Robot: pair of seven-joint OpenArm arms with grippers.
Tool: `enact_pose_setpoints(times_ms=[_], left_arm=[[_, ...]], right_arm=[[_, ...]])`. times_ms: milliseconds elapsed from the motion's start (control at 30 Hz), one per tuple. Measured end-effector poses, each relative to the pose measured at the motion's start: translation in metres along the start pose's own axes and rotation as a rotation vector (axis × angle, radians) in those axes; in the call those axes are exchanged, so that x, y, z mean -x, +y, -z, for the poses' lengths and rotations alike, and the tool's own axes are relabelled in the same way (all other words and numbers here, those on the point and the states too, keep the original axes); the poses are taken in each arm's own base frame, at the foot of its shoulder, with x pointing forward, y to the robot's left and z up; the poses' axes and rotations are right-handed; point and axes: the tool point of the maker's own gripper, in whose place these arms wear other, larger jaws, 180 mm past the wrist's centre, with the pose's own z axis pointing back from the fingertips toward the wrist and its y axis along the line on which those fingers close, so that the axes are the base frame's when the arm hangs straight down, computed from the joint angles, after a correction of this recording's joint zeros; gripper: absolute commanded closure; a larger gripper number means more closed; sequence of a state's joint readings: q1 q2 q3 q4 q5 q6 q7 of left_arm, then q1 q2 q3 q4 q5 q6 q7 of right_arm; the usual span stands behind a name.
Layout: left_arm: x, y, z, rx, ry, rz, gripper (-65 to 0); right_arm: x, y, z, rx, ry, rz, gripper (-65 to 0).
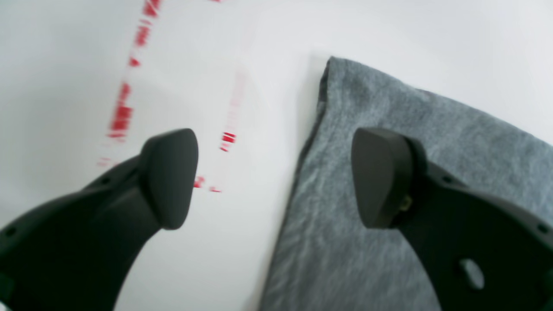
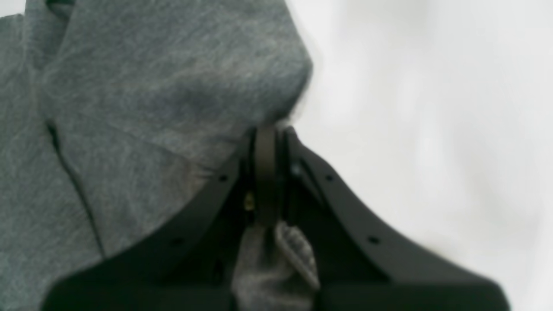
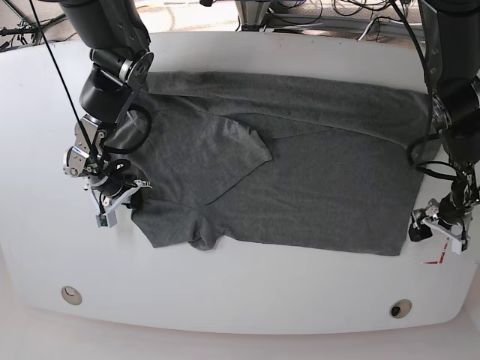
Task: Fold the T-shirt properly
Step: 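Pinch the grey shirt's side edge with both grippers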
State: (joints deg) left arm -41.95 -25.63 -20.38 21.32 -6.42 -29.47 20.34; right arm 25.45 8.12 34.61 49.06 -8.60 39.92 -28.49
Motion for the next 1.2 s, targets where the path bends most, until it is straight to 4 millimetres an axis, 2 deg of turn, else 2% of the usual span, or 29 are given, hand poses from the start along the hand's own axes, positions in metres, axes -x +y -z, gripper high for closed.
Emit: enact_pose_setpoints(times_ms=[200,400,733,900,1200], left_arm=[[0.018,-0.021,0.012,0.036,0.033,0.002,-52.9],[0.023,-0.034,0.018,0.055,0.039,0.000,-52.9],[0.037,-0.028,0.017,0.043,0.063,0.007,-52.9],[0.054,-0.031,0.019,0.046,0.113,0.083,-52.9],[0.057,-0.039,0.021,0.065,0.102,0.094,-52.9]], right_arm=[[0.000,0.000,0.000,0.000,-0.001,0.000,0.0],[0.000,0.000,0.000,0.000,-0.001,0.000,0.0],[0.002,-0.002,-0.004,0.013,-0.003,-0.009,0.0],[0.004,-0.004,-0.008,0.022,-0.003,-0.019,0.0],[0.005,-0.005,-0.008,0.024,0.004,-0.022,0.0]])
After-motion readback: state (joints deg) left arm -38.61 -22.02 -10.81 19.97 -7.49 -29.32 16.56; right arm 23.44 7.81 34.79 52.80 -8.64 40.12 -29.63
